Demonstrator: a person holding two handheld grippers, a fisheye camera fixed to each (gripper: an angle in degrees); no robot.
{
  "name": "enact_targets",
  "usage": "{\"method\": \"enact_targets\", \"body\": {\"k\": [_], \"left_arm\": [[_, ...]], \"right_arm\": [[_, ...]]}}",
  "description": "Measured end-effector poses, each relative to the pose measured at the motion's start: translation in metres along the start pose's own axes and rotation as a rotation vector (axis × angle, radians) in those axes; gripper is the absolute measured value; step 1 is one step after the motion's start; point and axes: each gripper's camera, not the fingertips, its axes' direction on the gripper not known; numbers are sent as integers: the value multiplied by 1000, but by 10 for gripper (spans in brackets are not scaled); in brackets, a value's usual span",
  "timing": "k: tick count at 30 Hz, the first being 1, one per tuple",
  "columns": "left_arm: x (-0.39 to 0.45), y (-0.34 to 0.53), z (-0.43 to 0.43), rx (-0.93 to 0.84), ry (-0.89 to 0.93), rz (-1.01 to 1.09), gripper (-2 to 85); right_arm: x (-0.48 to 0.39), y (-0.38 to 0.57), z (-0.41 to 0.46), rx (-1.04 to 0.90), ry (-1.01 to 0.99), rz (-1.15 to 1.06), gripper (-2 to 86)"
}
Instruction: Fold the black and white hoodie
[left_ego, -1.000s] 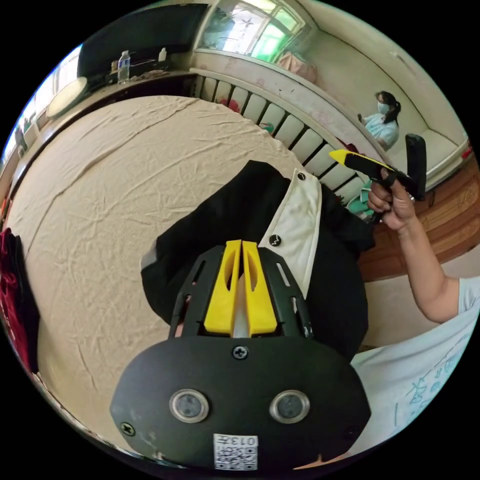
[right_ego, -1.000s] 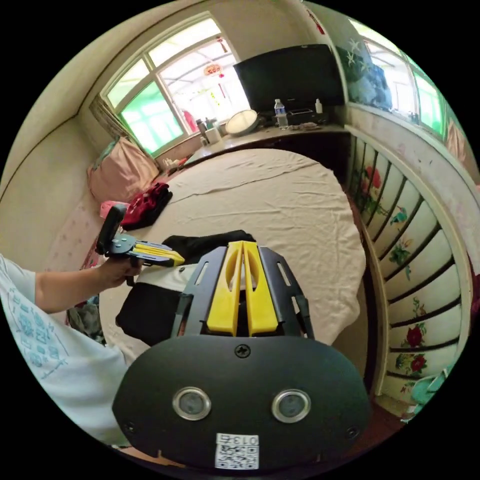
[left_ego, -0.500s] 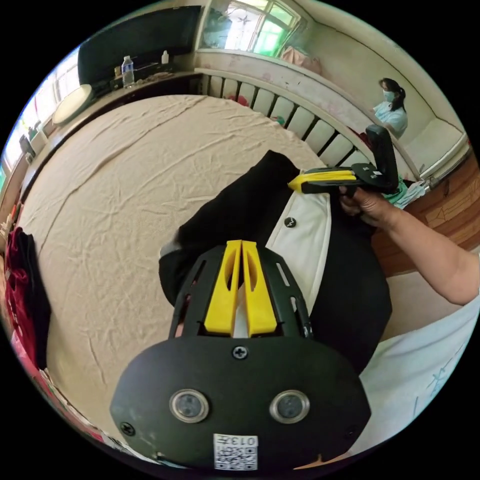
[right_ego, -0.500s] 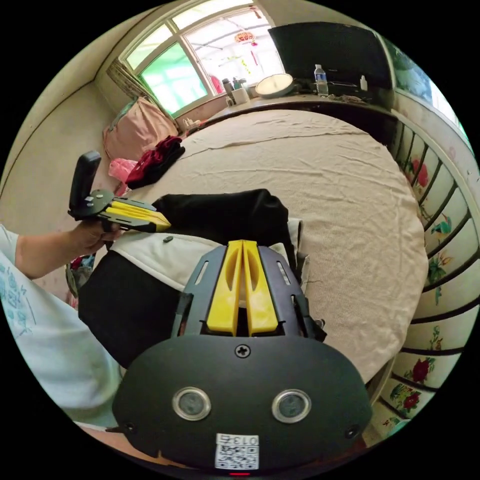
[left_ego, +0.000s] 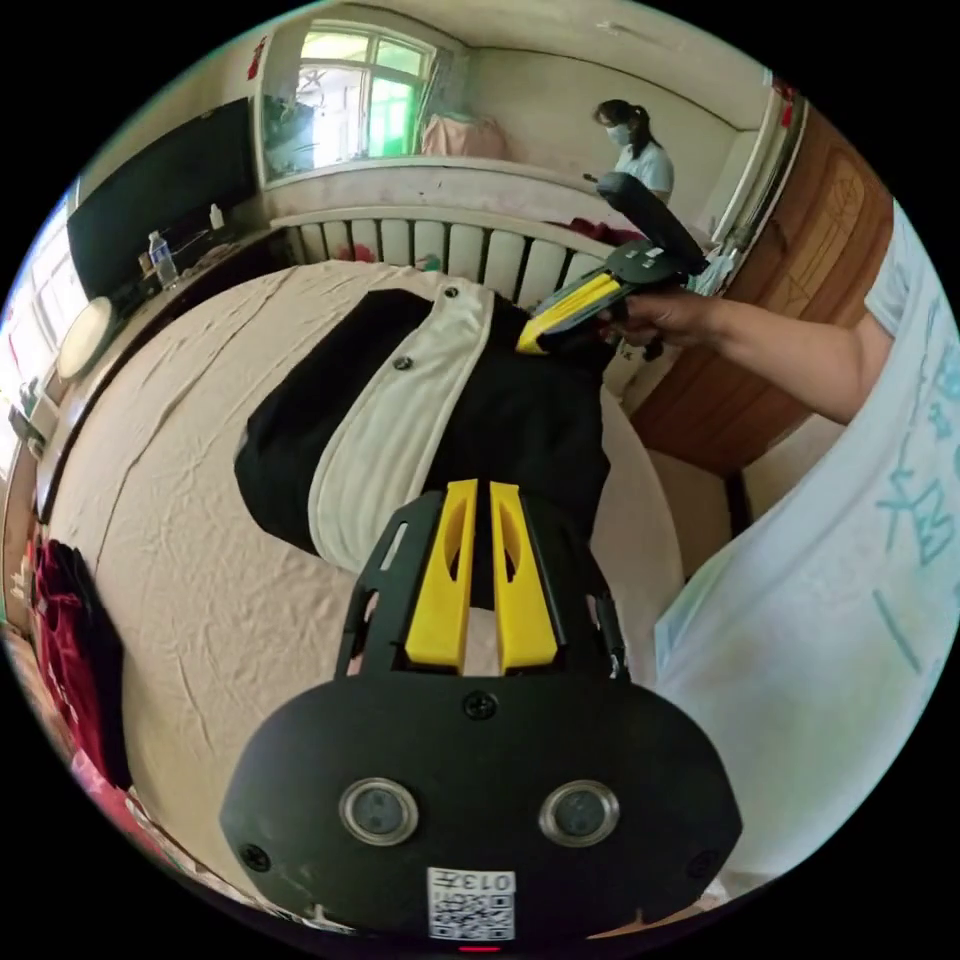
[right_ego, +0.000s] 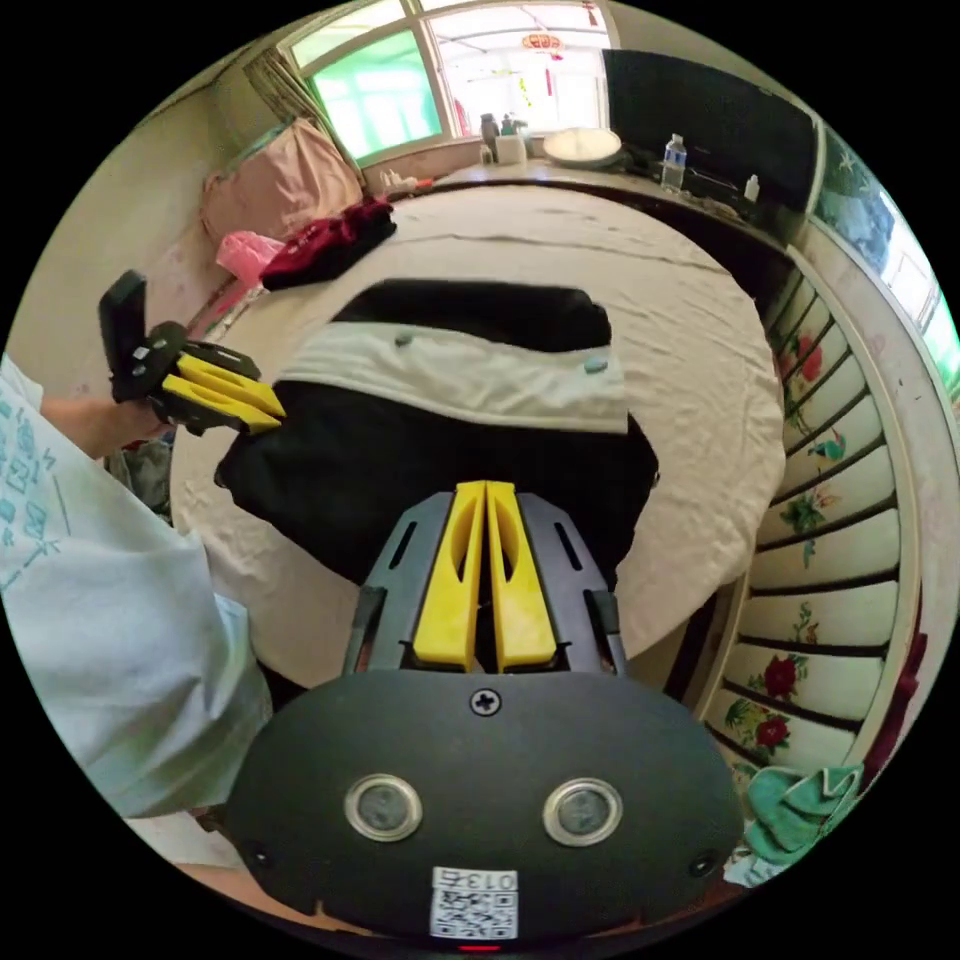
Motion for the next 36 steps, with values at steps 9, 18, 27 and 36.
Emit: {"method": "enact_targets", "body": {"k": [9,18,27,36], "left_arm": [[-43,3,42,-138,12,-134,3],[-163,67,-21,132,167,-651,197],[-242,87,24,68,494,-744,231],[-274,98,19,57,518,-738,211]], "right_arm": [[21,6,26,0,-5,3,9],[81,0,-40,261,-49,190,195],[165,-21,20,95,-460,253,225],[152,-44,9,48,-418,115,175]]}}
